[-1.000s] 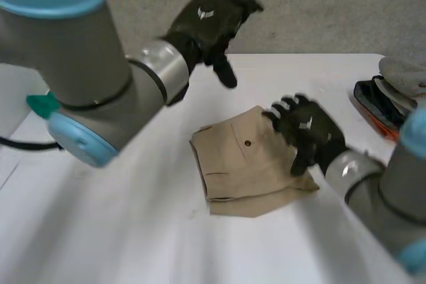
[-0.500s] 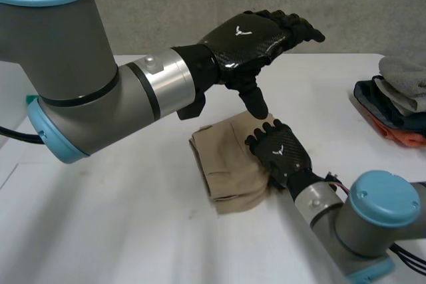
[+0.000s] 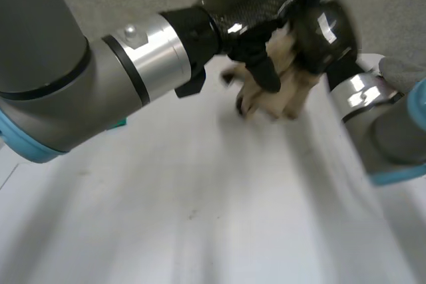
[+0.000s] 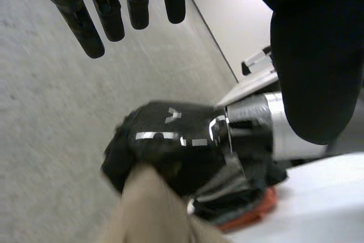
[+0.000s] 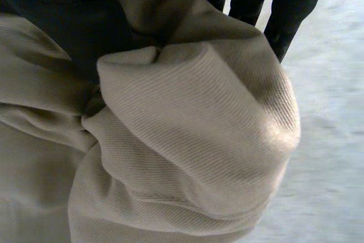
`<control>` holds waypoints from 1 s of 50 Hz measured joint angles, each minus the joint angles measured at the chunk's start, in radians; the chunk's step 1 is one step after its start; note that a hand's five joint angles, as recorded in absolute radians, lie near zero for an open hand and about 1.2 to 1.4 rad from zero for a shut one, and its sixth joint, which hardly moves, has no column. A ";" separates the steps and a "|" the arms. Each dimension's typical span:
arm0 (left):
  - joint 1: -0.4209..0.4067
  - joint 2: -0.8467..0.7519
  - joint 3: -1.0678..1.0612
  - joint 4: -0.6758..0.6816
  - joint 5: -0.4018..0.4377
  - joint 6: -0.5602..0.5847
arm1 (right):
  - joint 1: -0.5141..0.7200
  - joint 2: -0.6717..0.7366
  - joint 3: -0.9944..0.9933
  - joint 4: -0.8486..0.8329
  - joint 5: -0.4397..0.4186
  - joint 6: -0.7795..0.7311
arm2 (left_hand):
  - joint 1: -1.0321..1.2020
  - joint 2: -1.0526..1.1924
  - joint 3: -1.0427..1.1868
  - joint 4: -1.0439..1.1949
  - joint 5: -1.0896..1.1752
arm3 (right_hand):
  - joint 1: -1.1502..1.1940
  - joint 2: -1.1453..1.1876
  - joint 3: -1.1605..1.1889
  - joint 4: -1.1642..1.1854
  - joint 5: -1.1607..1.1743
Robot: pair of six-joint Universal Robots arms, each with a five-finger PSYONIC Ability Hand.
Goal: Fold the laundry.
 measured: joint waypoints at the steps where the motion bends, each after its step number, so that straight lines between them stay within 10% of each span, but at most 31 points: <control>1: 0.000 0.010 0.000 0.014 -0.006 -0.005 | -0.042 -0.014 -0.026 0.001 0.005 0.024 | 0.000 0.000 0.000 0.000 0.000 | 0.000 0.000 0.002 0.000 0.003; 21: -0.001 0.016 -0.055 0.049 -0.024 -0.053 | -0.644 0.184 -0.233 -0.003 -0.138 0.183 | 0.000 0.000 0.000 0.000 0.000 | 0.000 0.013 0.029 0.007 0.011; 31: -0.003 -0.005 -0.067 0.049 -0.023 -0.048 | -0.743 0.324 -0.185 0.005 -0.398 0.179 | 0.000 0.000 0.000 0.000 0.000 | 0.000 0.013 0.038 0.016 0.071; 50: -0.003 -0.009 -0.059 0.075 -0.028 -0.052 | -0.765 0.188 -0.354 -0.037 -0.419 0.470 | 0.000 0.000 0.000 0.000 0.000 | 0.008 0.013 0.038 0.016 0.071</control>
